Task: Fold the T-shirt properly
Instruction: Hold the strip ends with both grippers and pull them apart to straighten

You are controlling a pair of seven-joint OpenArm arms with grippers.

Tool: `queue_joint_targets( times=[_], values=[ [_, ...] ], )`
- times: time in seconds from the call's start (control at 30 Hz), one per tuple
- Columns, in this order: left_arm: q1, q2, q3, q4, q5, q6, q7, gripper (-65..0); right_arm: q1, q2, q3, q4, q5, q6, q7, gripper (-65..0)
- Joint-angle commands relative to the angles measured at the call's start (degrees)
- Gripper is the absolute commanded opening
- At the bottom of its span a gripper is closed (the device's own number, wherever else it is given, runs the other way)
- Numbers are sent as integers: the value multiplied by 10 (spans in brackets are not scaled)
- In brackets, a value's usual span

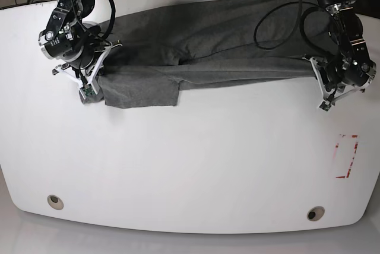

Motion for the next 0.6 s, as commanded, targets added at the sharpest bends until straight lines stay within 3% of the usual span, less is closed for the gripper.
queue_joint_targets(
  times=[0.0, 0.3, 0.57],
  values=[
    [-6, -13, -3, 11, 6, -1, 1, -637, 4, 8, 8, 12, 0, 0, -8, -650],
    [-1, -15, -3, 9, 6, -1, 1, -637, -12, 9, 34, 20, 3, 0, -10, -650],
    [16, -15, -4, 10, 6, -1, 1, -637, -16, 17, 59, 19, 45, 0, -11, -650]
  ],
)
